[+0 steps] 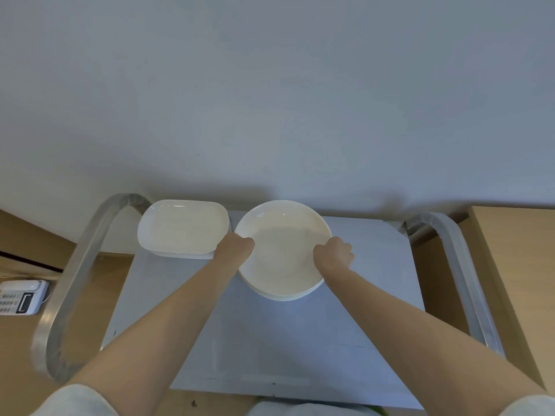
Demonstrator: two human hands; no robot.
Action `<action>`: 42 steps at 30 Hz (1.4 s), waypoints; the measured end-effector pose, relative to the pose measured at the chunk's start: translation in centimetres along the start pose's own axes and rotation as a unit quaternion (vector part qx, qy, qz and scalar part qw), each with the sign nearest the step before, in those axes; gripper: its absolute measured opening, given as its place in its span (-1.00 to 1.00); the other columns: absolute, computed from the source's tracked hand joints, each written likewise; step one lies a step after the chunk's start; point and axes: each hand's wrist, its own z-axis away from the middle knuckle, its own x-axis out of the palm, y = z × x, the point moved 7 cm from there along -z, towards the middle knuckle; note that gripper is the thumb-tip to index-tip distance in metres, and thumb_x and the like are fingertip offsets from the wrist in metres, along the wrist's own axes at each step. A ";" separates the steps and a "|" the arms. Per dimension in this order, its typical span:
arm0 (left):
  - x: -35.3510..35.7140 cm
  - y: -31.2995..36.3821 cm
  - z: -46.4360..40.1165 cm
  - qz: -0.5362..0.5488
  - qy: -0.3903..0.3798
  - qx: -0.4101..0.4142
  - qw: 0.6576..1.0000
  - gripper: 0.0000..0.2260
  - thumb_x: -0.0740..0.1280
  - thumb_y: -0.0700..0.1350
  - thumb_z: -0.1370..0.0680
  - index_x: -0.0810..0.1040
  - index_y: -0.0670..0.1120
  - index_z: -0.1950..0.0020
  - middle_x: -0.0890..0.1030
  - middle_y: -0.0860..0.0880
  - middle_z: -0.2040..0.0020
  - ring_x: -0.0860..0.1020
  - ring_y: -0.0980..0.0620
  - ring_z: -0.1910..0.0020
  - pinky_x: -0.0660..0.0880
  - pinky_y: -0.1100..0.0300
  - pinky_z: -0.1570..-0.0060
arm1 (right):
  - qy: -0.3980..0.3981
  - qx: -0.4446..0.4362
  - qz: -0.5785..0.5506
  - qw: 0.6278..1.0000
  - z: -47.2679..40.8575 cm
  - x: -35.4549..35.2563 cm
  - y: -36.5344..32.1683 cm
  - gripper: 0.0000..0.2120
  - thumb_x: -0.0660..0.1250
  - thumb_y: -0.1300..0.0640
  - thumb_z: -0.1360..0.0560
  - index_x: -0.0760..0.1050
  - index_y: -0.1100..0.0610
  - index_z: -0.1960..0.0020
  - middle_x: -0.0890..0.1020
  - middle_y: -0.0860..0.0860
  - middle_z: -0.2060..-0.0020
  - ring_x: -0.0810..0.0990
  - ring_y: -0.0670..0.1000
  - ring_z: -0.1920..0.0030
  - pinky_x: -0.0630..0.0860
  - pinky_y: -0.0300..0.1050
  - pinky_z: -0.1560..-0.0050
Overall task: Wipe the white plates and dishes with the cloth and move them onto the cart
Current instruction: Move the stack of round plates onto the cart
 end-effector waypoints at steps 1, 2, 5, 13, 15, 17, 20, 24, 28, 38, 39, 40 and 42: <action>0.0 0.0 0.0 -0.017 0.001 0.005 1.000 -0.89 0.19 -0.25 -0.47 0.41 -0.20 0.02 0.42 -0.04 0.30 0.43 -0.12 0.17 0.32 0.19 0.26 | 0.003 -0.001 0.004 1.000 0.1 0.0 0.0 -0.72 0.13 0.22 -0.54 0.38 0.26 -0.22 0.35 0.19 -0.23 0.31 0.18 -0.22 0.29 -0.03 0.04; 0.1 0.0 0.0 -0.033 0.003 0.010 0.999 -0.88 0.19 -0.25 -0.47 0.42 -0.21 0.01 0.42 -0.04 0.29 0.44 -0.13 0.16 0.32 0.19 0.26 | 0.005 -0.002 0.007 1.000 0.2 0.0 -0.1 -0.72 0.12 0.21 -0.54 0.37 0.26 -0.22 0.35 0.19 -0.23 0.31 0.18 -0.22 0.30 -0.02 0.02; 0.2 0.1 0.1 -0.080 0.012 0.018 0.997 -0.78 0.18 -0.28 -0.47 0.46 -0.26 -0.09 0.52 -0.12 0.14 0.52 -0.18 0.03 0.37 0.16 0.22 | 0.010 -0.013 0.011 1.000 0.3 -0.1 -0.2 -0.71 0.11 0.23 -0.55 0.34 0.29 -0.25 0.33 0.19 -0.24 0.29 0.18 -0.24 0.34 0.01 -0.06; 0.0 -0.3 0.1 -0.090 0.023 0.022 0.995 -0.70 0.17 -0.30 -0.50 0.39 -0.29 -0.23 0.50 -0.23 -0.17 0.48 -0.22 -0.17 0.46 0.03 -0.08 | 0.022 -0.035 0.006 0.999 0.3 -0.1 -0.2 -0.72 0.09 0.24 -0.58 0.33 0.31 -0.25 0.34 0.20 -0.25 0.30 0.19 -0.25 0.28 -0.06 0.01; 0.1 -0.6 0.3 -0.069 0.029 0.026 0.997 -0.65 0.17 -0.31 -0.49 0.33 -0.30 -0.28 0.45 -0.25 -0.22 0.44 -0.22 -0.21 0.43 0.01 -0.11 | 0.031 -0.054 0.011 0.998 0.5 -0.1 -0.2 -0.71 0.09 0.22 -0.60 0.31 0.31 -0.27 0.35 0.20 -0.25 0.31 0.19 -0.26 0.32 -0.04 -0.06; 0.4 -0.9 1.0 -0.038 0.058 0.047 0.997 -0.61 0.16 -0.34 -0.49 0.26 -0.31 -0.32 0.39 -0.27 -0.25 0.40 -0.23 -0.23 0.38 0.04 -0.07 | 0.044 -0.084 0.013 0.995 1.0 -0.1 -0.1 -0.70 0.09 0.22 -0.60 0.28 0.30 -0.30 0.37 0.20 -0.24 0.32 0.18 -0.24 0.32 -0.04 -0.12; 1.2 -1.2 2.4 0.018 0.102 0.104 0.989 -0.52 0.13 -0.34 -0.52 0.13 -0.30 -0.44 0.32 -0.25 -0.34 0.36 -0.22 -0.28 0.34 0.06 -0.13 | 0.052 -0.136 0.014 0.989 1.7 0.2 0.2 -0.66 0.11 0.22 -0.59 0.23 0.29 -0.34 0.38 0.20 -0.23 0.33 0.16 -0.23 0.30 -0.03 -0.22; 2.5 -2.0 3.9 0.101 0.106 0.111 0.983 -0.45 0.11 -0.27 -0.56 -0.01 -0.15 -0.52 0.22 -0.12 -0.45 0.36 -0.16 -0.32 0.31 0.12 -0.12 | 0.034 -0.141 -0.068 0.987 2.8 0.7 1.0 -0.46 0.14 0.16 -0.59 0.02 0.21 -0.50 0.30 0.14 -0.36 0.24 0.14 -0.36 0.31 0.08 -0.28; 3.0 -1.9 4.2 0.115 0.095 0.098 0.984 -0.42 0.14 -0.22 -0.59 -0.08 -0.17 -0.54 0.10 -0.13 -0.51 0.31 -0.14 -0.38 0.28 0.13 -0.19 | 0.021 -0.132 -0.114 0.984 3.5 1.1 1.4 -0.39 0.14 0.14 -0.59 -0.09 0.13 -0.54 0.26 0.10 -0.42 0.22 0.13 -0.39 0.34 0.12 -0.25; 2.1 -2.4 4.0 0.040 0.088 0.117 0.988 -0.58 0.11 -0.24 -0.57 0.12 -0.19 -0.42 0.33 -0.13 -0.37 0.38 -0.18 -0.29 0.33 0.01 -0.17 | 0.026 -0.154 -0.032 0.987 3.5 0.2 1.2 -0.49 0.15 0.10 -0.59 0.08 0.20 -0.47 0.33 0.14 -0.34 0.31 0.16 -0.32 0.38 0.09 -0.21; 1.8 -2.2 4.2 0.015 0.101 0.123 0.987 -0.60 0.11 -0.23 -0.57 0.15 -0.21 -0.41 0.36 -0.15 -0.34 0.40 -0.19 -0.26 0.35 0.01 -0.14 | 0.033 -0.164 -0.005 0.986 3.5 -0.1 1.3 -0.52 0.14 0.09 -0.59 0.13 0.20 -0.45 0.34 0.14 -0.33 0.32 0.15 -0.30 0.39 0.07 -0.20; 1.5 -1.9 4.4 -0.013 0.117 0.130 0.985 -0.60 0.11 -0.24 -0.57 0.17 -0.22 -0.40 0.38 -0.17 -0.32 0.42 -0.21 -0.24 0.37 0.00 -0.09 | 0.040 -0.175 0.022 0.983 3.6 -0.5 1.4 -0.55 0.13 0.07 -0.59 0.17 0.21 -0.43 0.34 0.13 -0.33 0.32 0.14 -0.29 0.39 0.04 -0.18; 1.2 -1.1 5.2 -0.082 0.145 0.149 0.975 -0.59 0.12 -0.26 -0.56 0.18 -0.26 -0.41 0.37 -0.21 -0.33 0.40 -0.23 -0.26 0.39 -0.01 -0.07 | 0.050 -0.198 0.066 0.977 3.6 -1.3 1.5 -0.58 0.11 0.04 -0.60 0.24 0.20 -0.39 0.33 0.10 -0.35 0.32 0.12 -0.30 0.39 0.01 -0.19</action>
